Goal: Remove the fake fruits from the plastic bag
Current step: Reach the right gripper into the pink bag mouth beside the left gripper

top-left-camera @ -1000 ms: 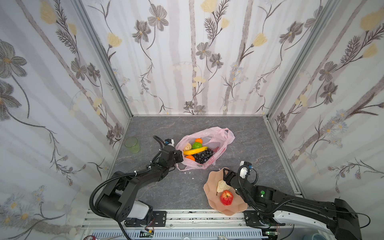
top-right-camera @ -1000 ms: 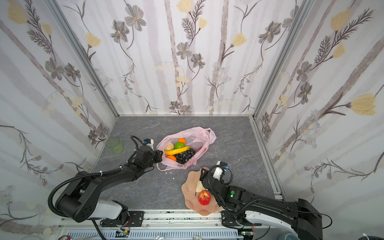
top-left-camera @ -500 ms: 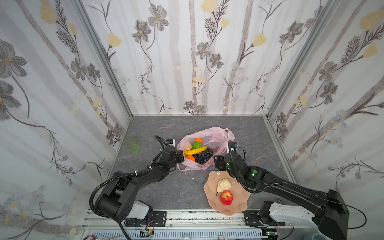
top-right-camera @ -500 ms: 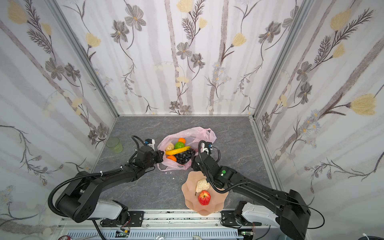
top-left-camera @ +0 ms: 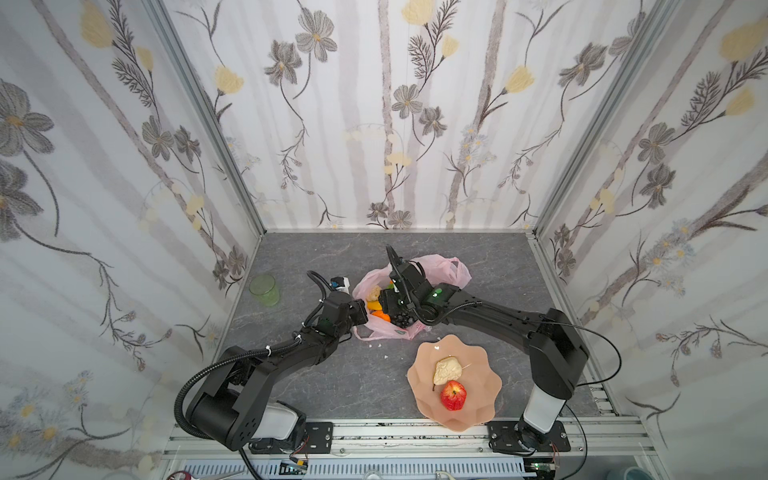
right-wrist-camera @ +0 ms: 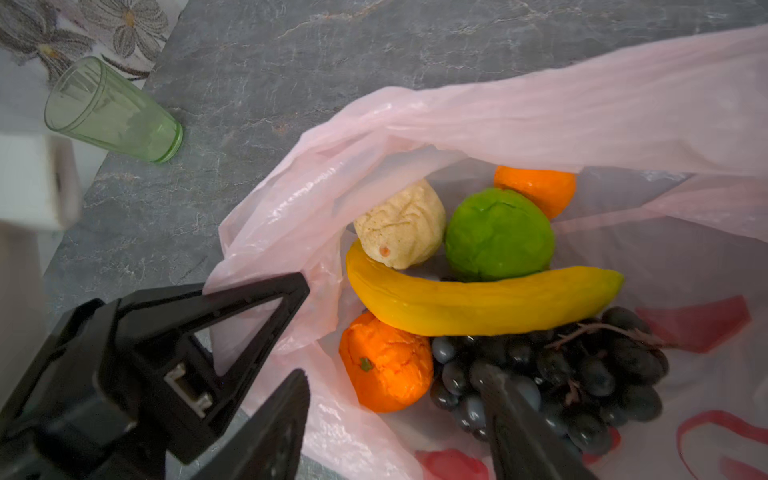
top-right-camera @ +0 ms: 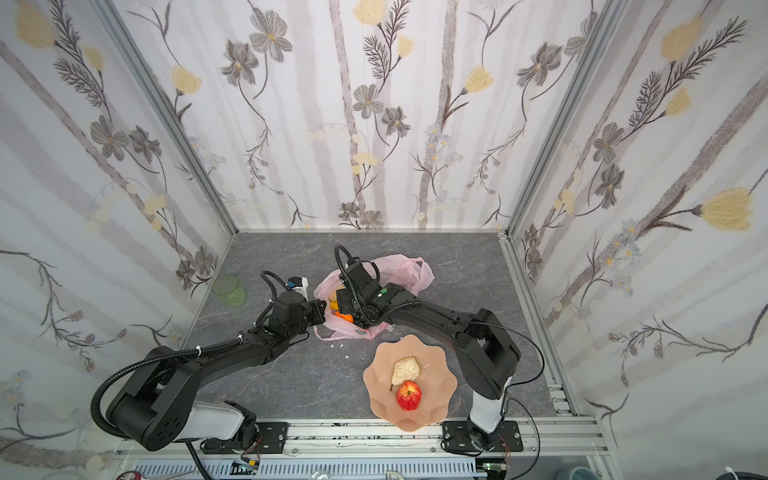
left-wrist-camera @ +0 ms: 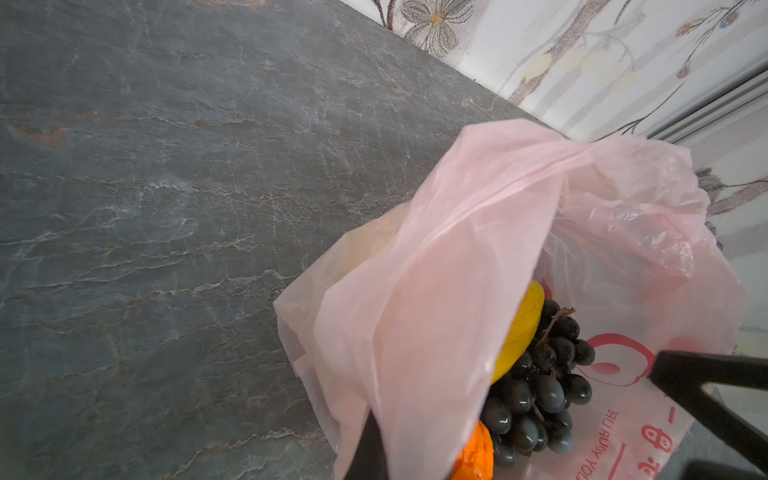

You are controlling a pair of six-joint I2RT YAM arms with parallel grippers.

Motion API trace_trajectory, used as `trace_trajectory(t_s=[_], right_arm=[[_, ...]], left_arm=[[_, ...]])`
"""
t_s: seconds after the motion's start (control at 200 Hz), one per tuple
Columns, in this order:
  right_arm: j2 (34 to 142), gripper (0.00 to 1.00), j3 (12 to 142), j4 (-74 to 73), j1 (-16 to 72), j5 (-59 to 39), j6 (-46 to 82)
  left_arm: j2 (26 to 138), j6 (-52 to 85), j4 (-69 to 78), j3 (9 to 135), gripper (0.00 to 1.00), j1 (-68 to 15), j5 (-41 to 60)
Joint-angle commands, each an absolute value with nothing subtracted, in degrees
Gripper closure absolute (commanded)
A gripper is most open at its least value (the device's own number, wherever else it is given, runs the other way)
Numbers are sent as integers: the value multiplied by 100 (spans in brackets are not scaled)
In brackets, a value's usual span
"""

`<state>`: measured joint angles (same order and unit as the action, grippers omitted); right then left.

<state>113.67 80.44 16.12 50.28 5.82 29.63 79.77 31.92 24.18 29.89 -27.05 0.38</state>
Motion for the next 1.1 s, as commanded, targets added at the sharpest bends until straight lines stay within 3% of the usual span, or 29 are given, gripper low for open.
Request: trace_trajectory(t_s=[0.0, 0.759, 1.094], right_arm=[[11705, 34, 8415, 1723, 5027, 424, 2681], [13240, 36, 9940, 2089, 4790, 332, 2201], [13698, 31, 10437, 2289, 4782, 307, 2153]], left_arm=[[7979, 3220, 2518, 2979, 93, -2675, -45], [8087, 3268, 2521, 2968, 93, -2544, -23], [8068, 3287, 2529, 2935, 93, -2505, -61]])
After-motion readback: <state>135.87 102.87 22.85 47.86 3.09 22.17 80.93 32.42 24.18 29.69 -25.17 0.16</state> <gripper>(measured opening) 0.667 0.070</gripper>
